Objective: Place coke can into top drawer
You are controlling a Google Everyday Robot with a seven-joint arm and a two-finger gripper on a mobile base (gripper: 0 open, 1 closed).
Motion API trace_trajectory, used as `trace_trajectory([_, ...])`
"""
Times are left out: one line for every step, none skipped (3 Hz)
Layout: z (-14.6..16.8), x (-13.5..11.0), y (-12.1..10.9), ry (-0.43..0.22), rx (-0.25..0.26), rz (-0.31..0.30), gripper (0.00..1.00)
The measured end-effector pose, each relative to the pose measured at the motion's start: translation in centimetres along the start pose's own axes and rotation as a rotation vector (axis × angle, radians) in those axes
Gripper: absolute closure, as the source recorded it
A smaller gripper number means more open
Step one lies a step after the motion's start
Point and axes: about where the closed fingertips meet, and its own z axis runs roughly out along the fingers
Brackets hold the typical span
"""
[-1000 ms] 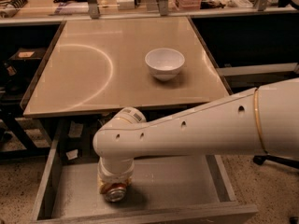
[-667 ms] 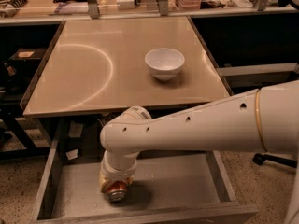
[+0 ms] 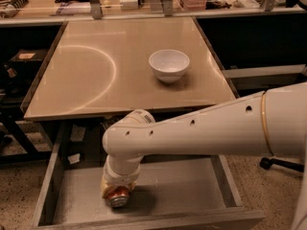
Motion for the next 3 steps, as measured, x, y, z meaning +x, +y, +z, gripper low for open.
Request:
trace_trajectory([0.00, 0.00, 0.00, 0.000, 0.000, 0.000, 0.35])
trace_trajectory([0.00, 0.00, 0.00, 0.000, 0.000, 0.000, 0.13])
trace_trajectory([0.00, 0.00, 0.00, 0.000, 0.000, 0.000, 0.00])
